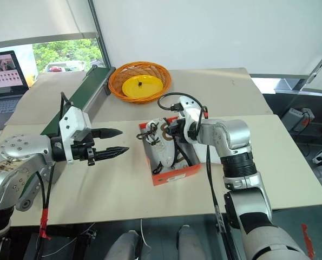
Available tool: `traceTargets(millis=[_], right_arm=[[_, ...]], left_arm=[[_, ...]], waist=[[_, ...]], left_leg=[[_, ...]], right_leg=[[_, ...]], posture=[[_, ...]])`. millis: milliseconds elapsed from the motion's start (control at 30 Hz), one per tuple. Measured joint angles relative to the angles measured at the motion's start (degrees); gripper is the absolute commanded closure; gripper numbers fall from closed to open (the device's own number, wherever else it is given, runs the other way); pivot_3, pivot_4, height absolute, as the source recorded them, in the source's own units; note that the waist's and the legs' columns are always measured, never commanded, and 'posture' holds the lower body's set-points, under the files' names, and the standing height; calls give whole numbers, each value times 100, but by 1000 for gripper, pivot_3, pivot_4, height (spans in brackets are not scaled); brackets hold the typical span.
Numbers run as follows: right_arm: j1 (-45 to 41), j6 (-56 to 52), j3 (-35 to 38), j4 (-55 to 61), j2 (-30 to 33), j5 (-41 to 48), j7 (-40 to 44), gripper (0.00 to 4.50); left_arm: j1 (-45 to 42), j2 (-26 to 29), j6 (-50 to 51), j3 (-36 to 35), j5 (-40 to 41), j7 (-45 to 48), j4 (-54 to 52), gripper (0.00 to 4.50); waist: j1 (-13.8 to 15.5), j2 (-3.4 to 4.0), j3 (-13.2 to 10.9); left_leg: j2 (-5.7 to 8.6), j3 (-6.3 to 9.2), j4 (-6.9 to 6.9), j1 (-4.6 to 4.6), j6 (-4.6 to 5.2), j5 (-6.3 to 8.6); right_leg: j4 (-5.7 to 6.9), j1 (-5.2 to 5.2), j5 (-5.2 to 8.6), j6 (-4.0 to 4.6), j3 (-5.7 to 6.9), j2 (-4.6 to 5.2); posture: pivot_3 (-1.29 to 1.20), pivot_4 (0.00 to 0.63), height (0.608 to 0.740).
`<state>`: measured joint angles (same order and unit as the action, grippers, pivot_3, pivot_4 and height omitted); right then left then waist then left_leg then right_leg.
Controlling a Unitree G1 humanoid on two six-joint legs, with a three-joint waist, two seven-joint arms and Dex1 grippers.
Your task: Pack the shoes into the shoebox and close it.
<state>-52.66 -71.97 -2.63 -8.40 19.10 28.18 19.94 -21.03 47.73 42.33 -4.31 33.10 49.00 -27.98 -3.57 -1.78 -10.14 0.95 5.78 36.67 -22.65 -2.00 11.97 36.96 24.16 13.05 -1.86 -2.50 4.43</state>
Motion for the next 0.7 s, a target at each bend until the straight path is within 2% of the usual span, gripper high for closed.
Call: traceTargets(millis=[400, 700], right_arm=[[-953, -940, 141, -119, 147, 58, 396, 4150], [-657, -1076, 301, -119, -151, 140, 414, 4150]], left_arm=[[219, -331, -90, 108, -109, -224, -8, 1660], [219, -275, -227, 112, -224, -174, 24, 1660]], waist=[[-11, 0, 0], [-8, 0, 0]], left_leg=[[0, 0, 0, -15, 1, 1], [0, 0, 0, -17, 1, 1]], right_leg=[[-3, 12, 0, 1, 0, 1], [-3, 13, 0, 1, 0, 1]], posture=[[0, 150, 740], [0, 150, 740]])
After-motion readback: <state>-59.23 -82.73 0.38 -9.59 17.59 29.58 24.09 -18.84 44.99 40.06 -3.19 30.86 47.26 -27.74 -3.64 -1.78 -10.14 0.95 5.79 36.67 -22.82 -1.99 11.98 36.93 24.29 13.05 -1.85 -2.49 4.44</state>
